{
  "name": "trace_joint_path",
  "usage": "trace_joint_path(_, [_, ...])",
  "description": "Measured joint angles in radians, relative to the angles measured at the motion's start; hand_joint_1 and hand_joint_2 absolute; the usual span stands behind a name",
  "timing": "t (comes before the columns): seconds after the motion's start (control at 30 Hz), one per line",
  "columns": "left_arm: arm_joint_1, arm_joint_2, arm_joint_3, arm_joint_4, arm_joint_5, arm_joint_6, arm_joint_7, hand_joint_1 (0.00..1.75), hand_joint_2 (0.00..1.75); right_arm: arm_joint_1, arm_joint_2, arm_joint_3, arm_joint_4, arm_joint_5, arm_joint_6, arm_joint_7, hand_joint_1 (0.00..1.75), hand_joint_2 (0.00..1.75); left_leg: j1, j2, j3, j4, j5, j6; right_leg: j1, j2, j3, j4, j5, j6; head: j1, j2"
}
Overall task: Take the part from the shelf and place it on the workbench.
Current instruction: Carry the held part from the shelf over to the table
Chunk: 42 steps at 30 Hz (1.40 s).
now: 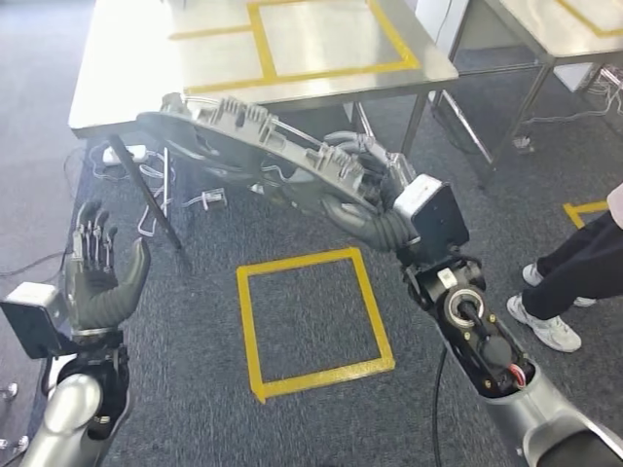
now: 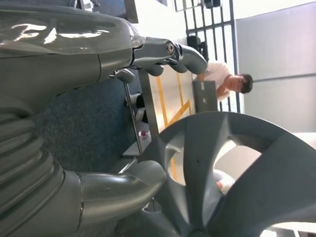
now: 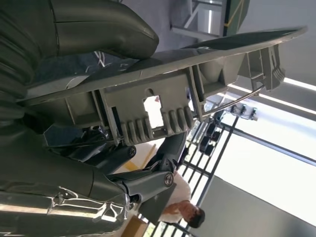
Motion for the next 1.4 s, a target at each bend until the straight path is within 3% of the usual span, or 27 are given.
trace_joint_path(0.07, [-0.007, 0.0, -0.001, 0.002, 0.001, -0.006, -0.002, 0.0, 1.75, -0.006, 0.0, -0.004, 0.004, 0.002, -0.005, 0.001, 1.75, 1.75, 0.004, 0.004, -0.038, 0.074, -0.018, -0.014, -0.005, -0.001, 0.016, -0.004, -0.008, -0.006, -0.005, 0.0])
trace_joint_path(0.17, [-0.011, 0.0, -0.001, 0.008, 0.003, -0.009, -0.003, 0.0, 1.75, -0.013, 0.0, -0.009, 0.01, 0.002, -0.009, 0.001, 1.75, 1.75, 0.019, 0.009, -0.163, 0.255, -0.077, -0.034, -0.008, -0.001, 0.032, -0.005, -0.024, -0.01, -0.017, 0.0])
trace_joint_path(0.2, [-0.011, 0.0, -0.001, 0.011, 0.004, -0.009, -0.003, 0.0, 1.75, -0.014, 0.0, -0.01, 0.012, 0.002, -0.01, 0.001, 1.75, 1.75, 0.024, 0.01, -0.192, 0.28, -0.087, -0.039, -0.01, 0.0, 0.04, -0.004, -0.032, -0.008, -0.019, 0.0])
trace_joint_path(0.23, [-0.011, 0.0, -0.001, 0.013, 0.004, -0.009, -0.003, 0.0, 1.75, -0.015, 0.0, -0.011, 0.015, 0.002, -0.01, 0.002, 1.75, 1.75, 0.029, 0.012, -0.204, 0.272, -0.079, -0.043, -0.013, 0.001, 0.048, -0.004, -0.04, -0.005, -0.02, 0.0])
trace_joint_path(0.27, [-0.012, 0.0, -0.001, 0.014, 0.005, -0.009, -0.003, 0.0, 1.75, -0.016, 0.0, -0.011, 0.017, 0.002, -0.01, 0.002, 1.75, 1.75, 0.034, 0.013, -0.197, 0.228, -0.047, -0.047, -0.016, 0.002, 0.059, -0.003, -0.049, 0.0, -0.022, 0.0])
trace_joint_path(0.33, [-0.014, 0.0, -0.001, 0.015, 0.005, -0.009, -0.003, 0.0, 1.75, -0.017, 0.0, -0.012, 0.018, 0.002, -0.01, 0.002, 1.75, 1.75, 0.041, 0.017, -0.152, 0.087, 0.051, -0.055, -0.023, 0.003, 0.08, 0.0, -0.069, 0.012, -0.028, 0.0])
trace_joint_path(0.4, [-0.017, 0.0, -0.001, 0.016, 0.005, -0.01, -0.004, 0.0, 1.75, -0.022, 0.0, -0.012, 0.019, 0.002, -0.01, 0.001, 1.75, 1.75, 0.04, 0.02, -0.121, -0.001, 0.101, -0.047, -0.023, 0.004, 0.09, 0.0, -0.085, 0.027, -0.037, 0.0])
trace_joint_path(0.5, [-0.02, -0.001, -0.001, 0.018, 0.007, -0.01, -0.006, 0.0, 1.75, -0.026, 0.0, -0.012, 0.02, 0.002, -0.01, 0.001, 1.75, 1.75, 0.035, 0.017, -0.11, -0.011, 0.101, -0.022, -0.024, 0.005, 0.099, -0.001, -0.094, 0.046, -0.035, 0.0])
trace_joint_path(0.57, [-0.022, -0.002, -0.001, 0.018, 0.007, -0.01, -0.007, 0.0, 1.75, -0.026, 0.0, -0.012, 0.021, 0.003, -0.01, 0.0, 1.75, 1.75, 0.035, 0.015, -0.093, -0.013, 0.093, -0.009, -0.026, 0.003, 0.077, 0.052, -0.103, 0.052, -0.025, 0.0])
trace_joint_path(0.67, [-0.024, -0.003, -0.001, 0.018, 0.009, -0.008, -0.007, 0.0, 1.75, -0.027, 0.0, -0.012, 0.026, 0.01, -0.01, -0.008, 1.75, 1.75, 0.029, 0.014, -0.068, -0.014, 0.074, 0.005, -0.024, 0.001, -0.04, 0.259, -0.166, 0.053, -0.005, 0.0])
trace_joint_path(0.7, [-0.024, -0.003, -0.001, 0.019, 0.01, -0.007, -0.007, 0.0, 1.75, -0.027, 0.0, -0.012, 0.028, 0.013, -0.01, -0.012, 1.75, 1.75, 0.026, 0.013, -0.059, -0.014, 0.066, 0.008, -0.022, 0.001, -0.078, 0.315, -0.194, 0.052, 0.0, 0.0])
trace_joint_path(0.73, [-0.024, -0.004, -0.001, 0.019, 0.01, -0.006, -0.008, 0.0, 1.75, -0.028, 0.0, -0.012, 0.032, 0.016, -0.01, -0.014, 1.75, 1.75, 0.022, 0.011, -0.049, -0.014, 0.058, 0.01, -0.019, 0.001, -0.101, 0.336, -0.207, 0.05, 0.004, 0.0])
trace_joint_path(0.77, [-0.024, -0.005, -0.001, 0.019, 0.011, -0.006, -0.008, 0.0, 1.75, -0.029, 0.0, -0.012, 0.035, 0.017, -0.01, -0.016, 1.75, 1.75, 0.018, 0.009, -0.038, -0.014, 0.05, 0.012, -0.016, 0.001, -0.107, 0.32, -0.2, 0.045, 0.009, 0.0])
trace_joint_path(0.8, [-0.024, -0.006, -0.001, 0.019, 0.011, -0.006, -0.009, 0.0, 1.75, -0.031, 0.0, -0.013, 0.04, 0.018, -0.01, -0.016, 1.75, 1.75, 0.013, 0.006, -0.024, -0.014, 0.041, 0.013, -0.012, 0.002, -0.094, 0.267, -0.165, 0.036, 0.013, 0.0])
trace_joint_path(0.87, [-0.025, -0.008, -0.002, 0.02, 0.011, -0.009, -0.01, 0.0, 1.75, -0.043, 0.0, -0.014, 0.049, 0.02, -0.011, -0.02, 1.75, 1.75, 0.006, 0.004, 0.0, -0.015, 0.024, 0.014, 0.0, 0.002, -0.047, 0.115, -0.06, 0.01, 0.019, 0.0])
trace_joint_path(0.93, [-0.027, -0.01, -0.002, 0.021, 0.011, -0.011, -0.012, 0.0, 1.75, -0.063, 0.0, -0.018, 0.062, 0.023, -0.013, -0.028, 1.75, 1.75, 0.004, 0.003, 0.008, -0.017, 0.012, 0.01, 0.012, 0.002, -0.014, 0.019, -0.003, -0.004, 0.017, 0.0])
trace_joint_path(1.03, [-0.031, -0.013, -0.003, 0.022, 0.011, -0.016, -0.013, 0.0, 1.75, -0.093, 0.0, -0.024, 0.086, 0.031, -0.015, -0.041, 1.75, 1.75, 0.004, 0.005, 0.006, -0.006, 0.008, -0.001, 0.013, 0.002, 0.009, -0.005, 0.002, -0.01, 0.015, 0.0])
trace_joint_path(1.1, [-0.035, -0.013, -0.003, 0.023, 0.01, -0.019, -0.014, 0.0, 1.75, -0.112, 0.0, -0.031, 0.105, 0.032, -0.015, -0.046, 1.75, 1.75, 0.003, 0.006, -0.024, 0.054, 0.0, -0.011, 0.005, 0.001, 0.027, -0.016, -0.001, -0.014, 0.013, 0.0])
trace_joint_path(1.2, [-0.038, -0.013, -0.003, 0.026, 0.011, -0.02, -0.016, 0.0, 1.75, -0.137, -0.001, -0.04, 0.134, 0.034, -0.014, -0.054, 1.75, 1.75, 0.013, 0.009, -0.151, 0.237, -0.056, -0.029, 0.0, 0.001, 0.043, -0.019, -0.013, -0.017, 0.0, 0.0])
trace_joint_path(1.23, [-0.037, -0.013, -0.003, 0.028, 0.011, -0.02, -0.016, 0.0, 1.75, -0.142, -0.001, -0.041, 0.143, 0.035, -0.013, -0.056, 1.75, 1.75, 0.018, 0.01, -0.188, 0.276, -0.07, -0.034, -0.001, 0.001, 0.047, -0.018, -0.02, -0.016, -0.004, 0.0])
trace_joint_path(1.27, [-0.037, -0.013, -0.004, 0.03, 0.011, -0.02, -0.016, 0.0, 1.75, -0.149, -0.001, -0.043, 0.155, 0.035, -0.009, -0.058, 1.75, 1.75, 0.022, 0.011, -0.208, 0.282, -0.065, -0.038, -0.002, 0.002, 0.052, -0.015, -0.027, -0.014, -0.008, 0.0])
trace_joint_path(1.3, [-0.038, -0.013, -0.004, 0.032, 0.012, -0.02, -0.016, 0.0, 1.75, -0.158, -0.001, -0.047, 0.171, 0.036, -0.004, -0.061, 1.75, 1.75, 0.025, 0.013, -0.209, 0.25, -0.037, -0.04, -0.004, 0.002, 0.058, -0.012, -0.035, -0.012, -0.011, 0.0])
trace_joint_path(1.37, [-0.039, -0.013, -0.004, 0.033, 0.013, -0.021, -0.017, 0.0, 1.75, -0.184, -0.001, -0.054, 0.203, 0.036, 0.006, -0.07, 1.75, 1.75, 0.03, 0.015, -0.164, 0.107, 0.059, -0.043, -0.007, 0.004, 0.07, -0.003, -0.054, -0.003, -0.018, 0.0])
trace_joint_path(1.4, [-0.041, -0.013, -0.004, 0.035, 0.015, -0.021, -0.017, 0.0, 1.75, -0.2, -0.001, -0.057, 0.219, 0.036, 0.009, -0.077, 1.75, 1.75, 0.029, 0.016, -0.141, 0.042, 0.09, -0.042, -0.008, 0.005, 0.074, 0.0, -0.061, 0.002, -0.022, 0.0])
